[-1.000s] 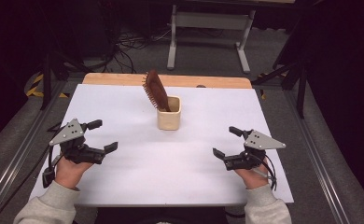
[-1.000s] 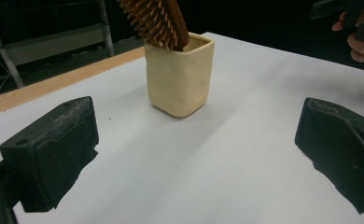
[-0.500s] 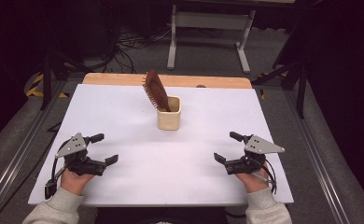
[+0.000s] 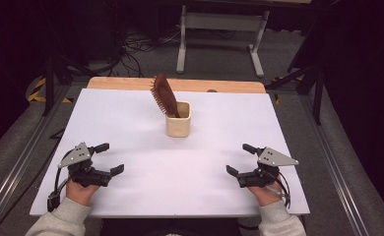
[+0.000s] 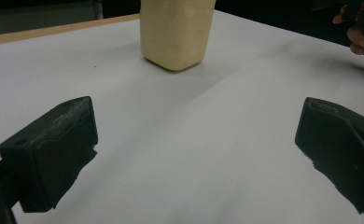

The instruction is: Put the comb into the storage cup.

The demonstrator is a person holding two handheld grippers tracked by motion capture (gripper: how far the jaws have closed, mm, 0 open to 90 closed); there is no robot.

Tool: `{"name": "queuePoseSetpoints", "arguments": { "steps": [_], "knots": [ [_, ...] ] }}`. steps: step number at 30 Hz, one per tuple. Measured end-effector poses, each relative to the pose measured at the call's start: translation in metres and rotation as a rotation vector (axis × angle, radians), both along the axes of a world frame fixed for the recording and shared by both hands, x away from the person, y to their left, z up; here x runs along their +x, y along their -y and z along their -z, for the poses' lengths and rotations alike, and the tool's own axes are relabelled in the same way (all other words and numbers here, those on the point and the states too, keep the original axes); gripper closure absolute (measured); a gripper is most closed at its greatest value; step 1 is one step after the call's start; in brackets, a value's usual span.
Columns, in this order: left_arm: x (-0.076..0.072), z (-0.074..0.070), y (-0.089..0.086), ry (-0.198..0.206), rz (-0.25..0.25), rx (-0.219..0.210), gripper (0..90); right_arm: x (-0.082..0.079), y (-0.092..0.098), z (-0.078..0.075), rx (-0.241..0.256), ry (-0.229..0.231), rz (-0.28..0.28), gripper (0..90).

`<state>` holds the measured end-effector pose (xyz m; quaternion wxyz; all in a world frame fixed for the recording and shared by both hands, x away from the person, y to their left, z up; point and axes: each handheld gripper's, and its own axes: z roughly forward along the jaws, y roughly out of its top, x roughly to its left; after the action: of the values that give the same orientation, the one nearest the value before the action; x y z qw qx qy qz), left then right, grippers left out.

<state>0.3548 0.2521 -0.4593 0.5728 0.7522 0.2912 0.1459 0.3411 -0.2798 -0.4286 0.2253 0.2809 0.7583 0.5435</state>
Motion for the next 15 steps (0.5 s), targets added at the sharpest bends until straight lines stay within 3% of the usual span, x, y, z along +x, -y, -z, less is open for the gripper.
{"name": "queuePoseSetpoints", "arguments": {
  "steps": [5, 12, 15],
  "knots": [
    [0.0006, -0.0008, -0.0033, -0.012, -0.009, -0.036, 0.2, -0.0002, 0.0005, -0.0006, 0.008, 0.0, 0.001, 3.2],
    [-0.0007, -0.0027, -0.0034, 0.03, -0.039, -0.011, 0.4, -0.0005, 0.0006, -0.0001, 0.002, -0.001, 0.0, 3.2],
    [-0.0005, -0.0035, -0.0034, 0.028, -0.041, -0.014, 1.4, -0.0009, 0.0008, 0.0004, 0.0, -0.001, 0.002, 3.2]
  ]
}}
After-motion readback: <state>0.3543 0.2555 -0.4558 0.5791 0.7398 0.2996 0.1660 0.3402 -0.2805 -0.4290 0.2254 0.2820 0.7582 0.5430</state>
